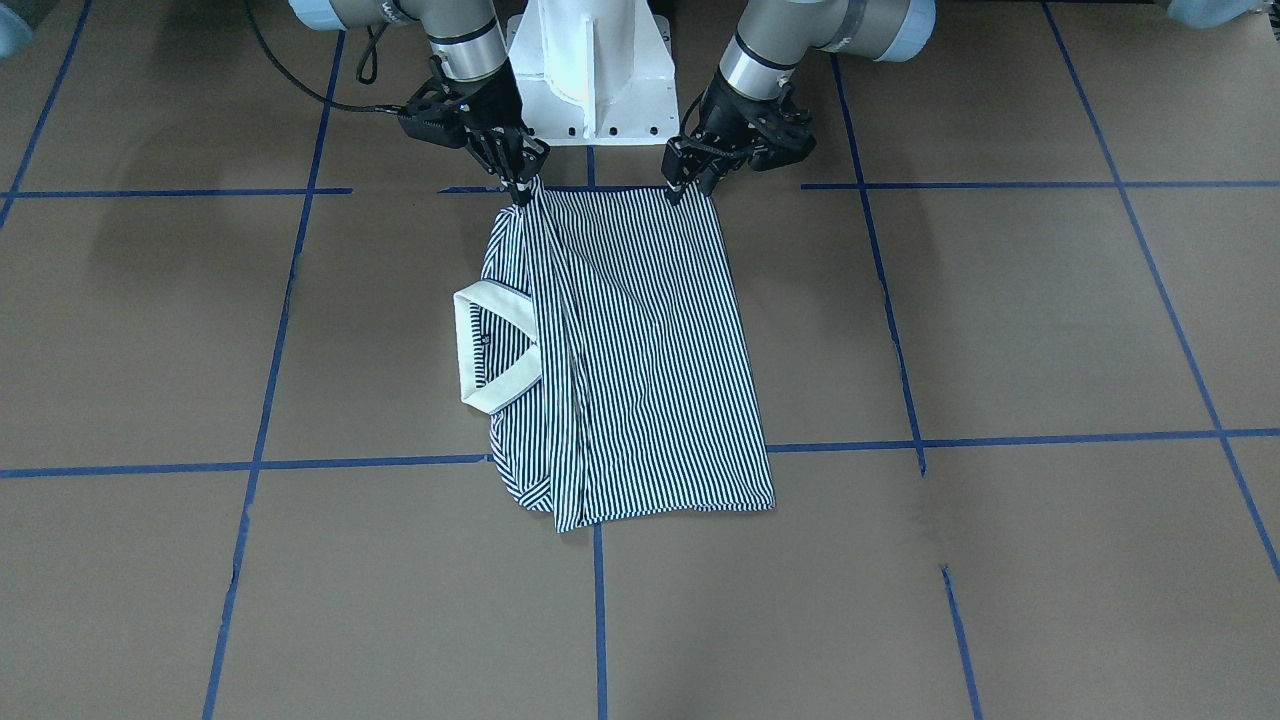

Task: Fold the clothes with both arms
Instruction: 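Move both grippers to the shirt's edge nearest the robot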

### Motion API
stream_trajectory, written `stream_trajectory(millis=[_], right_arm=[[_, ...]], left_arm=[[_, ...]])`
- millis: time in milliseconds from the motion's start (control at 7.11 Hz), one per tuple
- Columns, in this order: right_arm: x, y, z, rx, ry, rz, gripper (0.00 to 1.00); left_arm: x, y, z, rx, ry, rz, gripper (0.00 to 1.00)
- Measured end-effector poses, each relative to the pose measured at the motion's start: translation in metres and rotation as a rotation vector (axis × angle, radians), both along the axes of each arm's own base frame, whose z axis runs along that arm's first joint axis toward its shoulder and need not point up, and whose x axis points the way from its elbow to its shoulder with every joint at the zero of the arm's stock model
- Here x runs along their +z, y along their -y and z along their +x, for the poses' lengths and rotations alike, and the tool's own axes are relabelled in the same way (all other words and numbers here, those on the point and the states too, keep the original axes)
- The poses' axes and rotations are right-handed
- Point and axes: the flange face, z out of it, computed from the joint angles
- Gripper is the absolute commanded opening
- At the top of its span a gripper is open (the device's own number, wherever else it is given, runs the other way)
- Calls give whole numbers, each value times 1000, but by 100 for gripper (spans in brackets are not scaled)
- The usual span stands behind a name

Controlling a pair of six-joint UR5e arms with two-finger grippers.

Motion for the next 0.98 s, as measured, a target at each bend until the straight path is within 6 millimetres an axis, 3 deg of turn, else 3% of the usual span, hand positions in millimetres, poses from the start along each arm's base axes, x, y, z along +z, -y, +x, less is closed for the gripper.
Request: stream_trajectory(millis=[281,703,985], right_arm=[[-1,0,0,0,2,1,0],[-3,0,0,0,6,1,0],[-5,-1,0,-1,10,1,0]], left_arm=[[12,-15,12,9,66,-2,53],[23,-21,20,20,106,-9,44],[27,-26,23,29,128,-13,44]])
